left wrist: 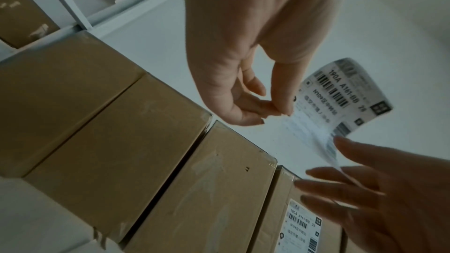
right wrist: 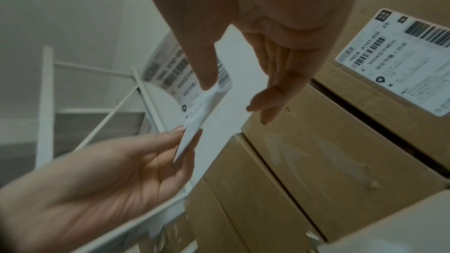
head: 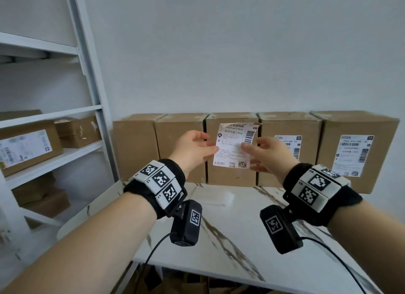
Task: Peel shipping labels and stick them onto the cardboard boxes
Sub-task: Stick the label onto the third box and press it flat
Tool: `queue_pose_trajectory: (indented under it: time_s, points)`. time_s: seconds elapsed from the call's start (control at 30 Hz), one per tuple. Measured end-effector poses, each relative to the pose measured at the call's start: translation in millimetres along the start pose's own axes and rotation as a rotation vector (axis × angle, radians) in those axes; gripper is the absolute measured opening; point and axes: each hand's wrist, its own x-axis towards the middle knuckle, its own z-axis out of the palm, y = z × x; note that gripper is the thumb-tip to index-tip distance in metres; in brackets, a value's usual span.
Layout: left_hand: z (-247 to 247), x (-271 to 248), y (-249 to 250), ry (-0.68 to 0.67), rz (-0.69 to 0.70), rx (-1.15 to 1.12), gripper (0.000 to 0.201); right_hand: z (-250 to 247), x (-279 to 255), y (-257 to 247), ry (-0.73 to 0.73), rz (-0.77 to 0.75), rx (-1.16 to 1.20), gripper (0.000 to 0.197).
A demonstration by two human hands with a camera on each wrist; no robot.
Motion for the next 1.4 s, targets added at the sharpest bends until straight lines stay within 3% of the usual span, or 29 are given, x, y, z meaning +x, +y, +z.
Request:
queue_pose_trajectory:
  time_s: [0.1, 0.17, 0.27, 0.37, 0.43, 0.57, 0.73, 0.83, 0.93, 1.03, 1.2, 1.4]
  points:
    - [5.9, 13.5, 2.8, -0.048, 0.016, 0.026, 0.028, -12.1, 24.8, -10.0, 0.068, -0.048, 0.100, 0.013]
    - [9.4, 26.0, 2.6, -0.056, 0.036, 0.065, 0.030, -16.4, 42.1, -12.0, 0.103, -0.065, 0.138, 0.016]
    - [12.5, 51.0, 1.1, 0.026, 0.146, 0.285, 0.028, -17.7, 65.3, -10.5, 0.174, -0.108, -0.015, 0.019]
    - [14.7, 78.1, 0.6, 0.096, 0.323, 0.759, 0.036, -16.1, 85.0, -7.3, 0.244, -0.184, -0.257, 0.013]
    - [16.2, 95.5, -2.1, 0.066, 0.406, 1.066, 0.049, -13.9, 98.0, -3.7, 0.249, -0.259, -0.494, 0.018]
    - [19.1, 120.6, -11.5, -0.038, 0.360, 1.343, 0.066, -8.0, 112.9, 1.1, 0.140, -0.308, -0.894, 0.018]
    - [19.8, 124.0, -19.3, 0.098, 0.491, 1.309, 0.058, -5.5, 121.4, 13.1, 0.124, -0.320, -1.017, 0.020]
    - [15.7, 116.1, -18.7, 0.144, 0.547, 1.243, 0.048, -7.3, 111.9, 15.8, 0.210, -0.402, -0.916, 0.018]
    - [12.5, 102.6, -19.2, 0.171, 0.506, 1.149, 0.047, -7.4, 97.6, 14.2, 0.231, -0.392, -0.712, 0.013]
    - [10.1, 89.2, -17.9, 0.132, 0.430, 1.001, 0.045, -5.0, 84.5, 13.5, 0.175, -0.318, -0.550, 0.012]
    - [11.2, 63.6, -11.3, -0.056, 0.305, 0.820, 0.043, -4.4, 64.9, 7.5, 0.096, -0.243, -0.378, 0.022]
    - [6.3, 34.2, 18.0, -0.018, 0.354, 0.789, 0.045, -14.7, 39.0, -9.2, 0.118, -0.256, -0.266, 0.022]
